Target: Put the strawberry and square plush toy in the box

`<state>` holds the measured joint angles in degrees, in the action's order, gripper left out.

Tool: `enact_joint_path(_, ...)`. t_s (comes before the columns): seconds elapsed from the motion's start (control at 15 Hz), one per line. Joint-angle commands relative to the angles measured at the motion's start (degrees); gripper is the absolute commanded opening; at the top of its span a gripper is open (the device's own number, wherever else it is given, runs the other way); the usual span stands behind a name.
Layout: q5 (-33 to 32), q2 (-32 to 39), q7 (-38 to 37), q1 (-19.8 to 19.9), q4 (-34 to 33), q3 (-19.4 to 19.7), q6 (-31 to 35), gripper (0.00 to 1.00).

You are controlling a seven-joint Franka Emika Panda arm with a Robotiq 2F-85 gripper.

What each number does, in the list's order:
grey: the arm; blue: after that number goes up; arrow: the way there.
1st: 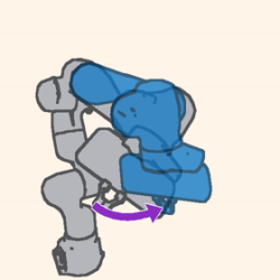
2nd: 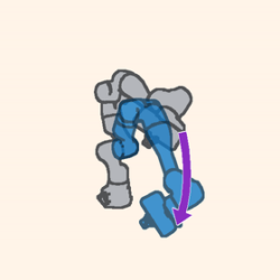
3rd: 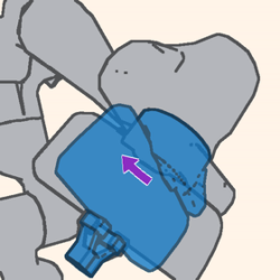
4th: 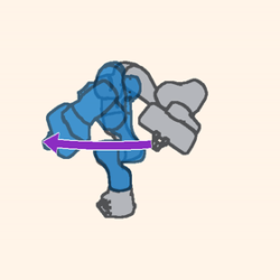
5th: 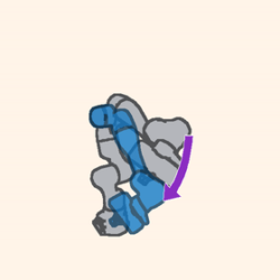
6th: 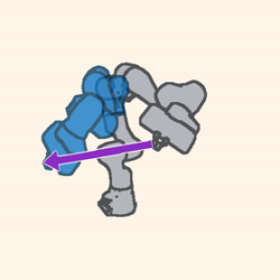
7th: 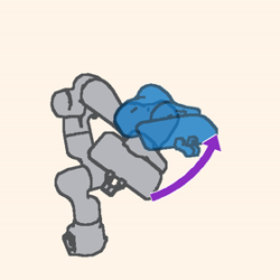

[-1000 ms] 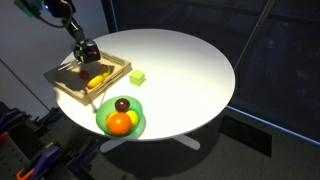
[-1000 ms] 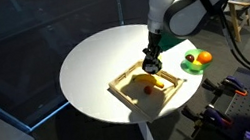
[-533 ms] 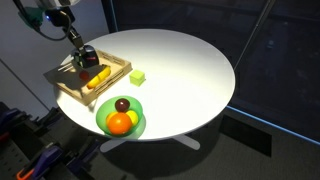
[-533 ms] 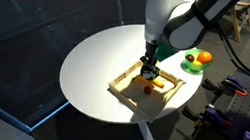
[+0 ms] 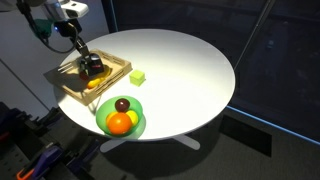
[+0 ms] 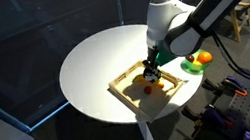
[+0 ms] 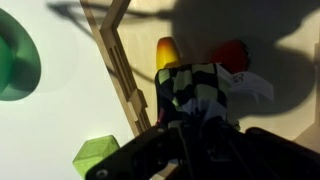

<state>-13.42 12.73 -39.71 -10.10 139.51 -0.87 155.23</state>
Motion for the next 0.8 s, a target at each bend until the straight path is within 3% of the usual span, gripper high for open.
enact_joint_path(0.0, -0.4, 1.6, -1.0, -1.5, -0.7, 1.5, 0.9, 0.06)
enact_joint_path(0.2, -0.2, 2.5, -0.9, -2.2, -0.9, 2.1, 1.0, 0.06)
enact_joint_path(0.27, 0.0, 2.7, -0.8, -2.3, -1.0, 2.3, 0.8, 0.4)
enact_joint_path(0.4, 0.1, 3.0, -0.7, -2.5, -1.2, 2.6, 0.6, 0.47)
enact_joint_path(0.73, 0.1, 2.0, -0.4, -2.3, -0.6, 3.2, 0.3, 0.87)
